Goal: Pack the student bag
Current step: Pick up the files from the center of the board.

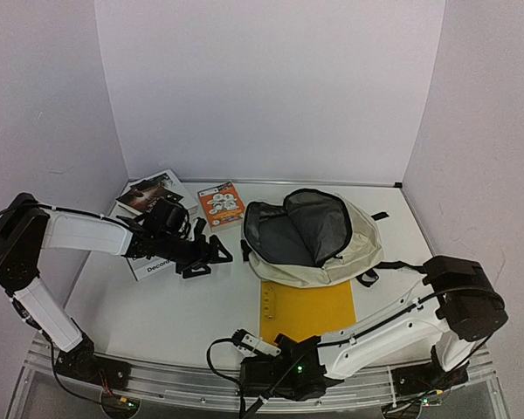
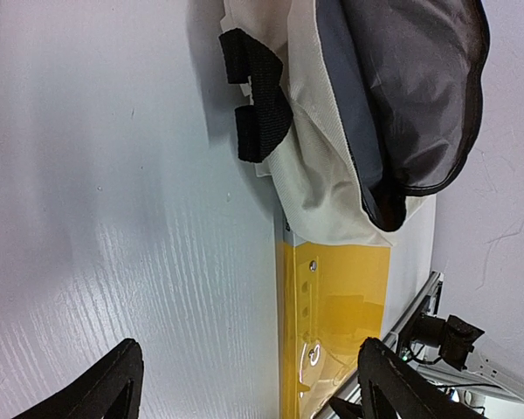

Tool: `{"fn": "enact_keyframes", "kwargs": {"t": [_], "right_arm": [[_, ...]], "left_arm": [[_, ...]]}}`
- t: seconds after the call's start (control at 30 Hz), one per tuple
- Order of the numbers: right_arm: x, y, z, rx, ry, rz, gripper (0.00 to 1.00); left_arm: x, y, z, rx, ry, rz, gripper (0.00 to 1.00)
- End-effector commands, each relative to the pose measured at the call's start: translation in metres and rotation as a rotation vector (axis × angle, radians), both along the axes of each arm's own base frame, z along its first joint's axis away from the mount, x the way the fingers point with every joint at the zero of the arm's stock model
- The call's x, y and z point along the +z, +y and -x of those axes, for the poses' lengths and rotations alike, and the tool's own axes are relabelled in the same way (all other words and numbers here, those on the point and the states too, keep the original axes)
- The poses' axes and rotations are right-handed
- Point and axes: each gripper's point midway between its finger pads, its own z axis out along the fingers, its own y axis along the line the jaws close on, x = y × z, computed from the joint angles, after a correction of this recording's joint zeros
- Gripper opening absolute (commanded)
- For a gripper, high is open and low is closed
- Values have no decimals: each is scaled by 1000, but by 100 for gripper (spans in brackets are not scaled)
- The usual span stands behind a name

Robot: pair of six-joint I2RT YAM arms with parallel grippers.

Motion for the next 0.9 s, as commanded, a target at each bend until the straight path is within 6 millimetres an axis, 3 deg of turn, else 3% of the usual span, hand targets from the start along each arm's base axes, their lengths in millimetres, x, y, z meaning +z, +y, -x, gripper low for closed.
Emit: {"fn": "enact_keyframes", "kwargs": {"t": [0.0, 0.27, 0.5, 0.7, 0.87], "right_arm": [[10, -4, -13, -62, -128, 21, 53], [28, -5, -24, -119, -251, -20, 29], [73, 5, -25, -181, -289, -191, 0], [112, 15, -17, -192, -203, -385, 0], [126, 31, -12, -180, -169, -460, 0]], "left_arm": [[15, 1, -6, 15, -56, 32, 85], [9, -5, -6, -3, -28, 45, 85], [11, -6, -6, 2, -17, 56, 85], [24, -11, 3, 8, -5, 169, 86], [15, -23, 22, -29, 65, 232, 88]]}}
